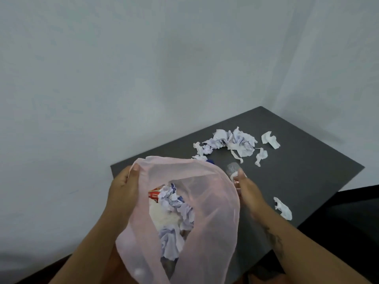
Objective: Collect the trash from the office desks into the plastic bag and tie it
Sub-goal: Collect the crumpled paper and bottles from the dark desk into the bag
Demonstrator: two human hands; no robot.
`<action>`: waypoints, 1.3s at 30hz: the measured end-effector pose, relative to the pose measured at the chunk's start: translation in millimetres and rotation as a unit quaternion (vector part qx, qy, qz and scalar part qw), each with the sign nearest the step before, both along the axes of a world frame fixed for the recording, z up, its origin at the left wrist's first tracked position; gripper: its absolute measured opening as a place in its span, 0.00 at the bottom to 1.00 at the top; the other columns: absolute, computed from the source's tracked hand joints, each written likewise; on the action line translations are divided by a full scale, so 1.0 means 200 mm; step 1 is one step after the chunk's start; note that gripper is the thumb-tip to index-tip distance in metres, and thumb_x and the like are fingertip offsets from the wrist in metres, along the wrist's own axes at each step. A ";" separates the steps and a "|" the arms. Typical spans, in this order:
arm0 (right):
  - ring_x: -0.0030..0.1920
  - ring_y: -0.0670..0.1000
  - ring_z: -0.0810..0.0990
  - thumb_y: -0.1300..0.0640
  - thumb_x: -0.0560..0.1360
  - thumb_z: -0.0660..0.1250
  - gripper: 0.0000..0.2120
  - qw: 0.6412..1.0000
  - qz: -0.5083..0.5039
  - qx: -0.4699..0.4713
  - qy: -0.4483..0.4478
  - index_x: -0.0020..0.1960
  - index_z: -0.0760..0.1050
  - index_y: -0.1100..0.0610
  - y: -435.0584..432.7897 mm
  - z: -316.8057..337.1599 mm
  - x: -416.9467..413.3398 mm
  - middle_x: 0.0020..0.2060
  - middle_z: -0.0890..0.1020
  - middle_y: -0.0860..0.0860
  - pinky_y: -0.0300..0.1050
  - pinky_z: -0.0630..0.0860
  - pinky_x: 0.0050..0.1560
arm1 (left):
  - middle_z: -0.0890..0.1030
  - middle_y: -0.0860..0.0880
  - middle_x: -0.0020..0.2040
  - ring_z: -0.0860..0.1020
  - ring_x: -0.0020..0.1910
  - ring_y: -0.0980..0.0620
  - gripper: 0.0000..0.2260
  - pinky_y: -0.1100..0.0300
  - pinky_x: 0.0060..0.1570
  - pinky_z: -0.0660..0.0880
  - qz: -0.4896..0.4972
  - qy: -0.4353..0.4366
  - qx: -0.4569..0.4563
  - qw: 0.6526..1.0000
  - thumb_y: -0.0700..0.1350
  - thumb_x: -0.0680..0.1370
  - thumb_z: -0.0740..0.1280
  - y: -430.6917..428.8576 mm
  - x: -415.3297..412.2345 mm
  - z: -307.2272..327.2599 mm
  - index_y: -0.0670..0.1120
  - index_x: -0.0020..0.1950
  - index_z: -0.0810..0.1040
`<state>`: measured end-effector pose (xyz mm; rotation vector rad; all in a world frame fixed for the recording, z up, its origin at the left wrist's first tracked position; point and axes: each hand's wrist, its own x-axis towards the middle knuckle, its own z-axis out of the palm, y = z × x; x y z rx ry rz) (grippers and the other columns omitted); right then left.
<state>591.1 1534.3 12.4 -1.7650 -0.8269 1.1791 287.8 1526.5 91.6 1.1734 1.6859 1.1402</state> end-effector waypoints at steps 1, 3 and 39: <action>0.46 0.55 0.80 0.45 0.79 0.63 0.15 0.999 0.003 -0.003 -0.052 0.52 0.78 0.57 0.04 -0.04 0.02 0.47 0.82 0.55 0.48 0.75 0.45 | 0.82 0.50 0.49 0.82 0.48 0.39 0.12 0.38 0.51 0.79 0.008 0.001 0.002 1.000 0.59 0.83 0.56 0.01 0.02 0.00 0.65 0.50 0.79; 0.47 0.53 0.77 0.56 0.78 0.65 0.11 0.987 0.063 -0.032 -0.144 0.58 0.77 0.59 0.12 -0.15 0.04 0.50 0.81 0.55 0.44 0.72 0.48 | 0.83 0.48 0.47 0.82 0.47 0.37 0.13 0.37 0.50 0.79 0.017 0.005 0.001 1.000 0.59 0.83 0.56 0.04 0.04 -0.01 0.65 0.49 0.80; 0.61 0.47 0.76 0.39 0.71 0.70 0.37 0.912 0.333 0.046 -0.236 0.73 0.54 0.40 -0.41 0.09 -0.50 0.64 0.72 0.43 0.47 0.75 0.63 | 0.83 0.49 0.48 0.81 0.46 0.47 0.11 0.58 0.36 0.77 -0.046 -0.060 -0.052 0.996 0.54 0.80 0.63 0.12 0.04 0.18 0.53 0.56 0.82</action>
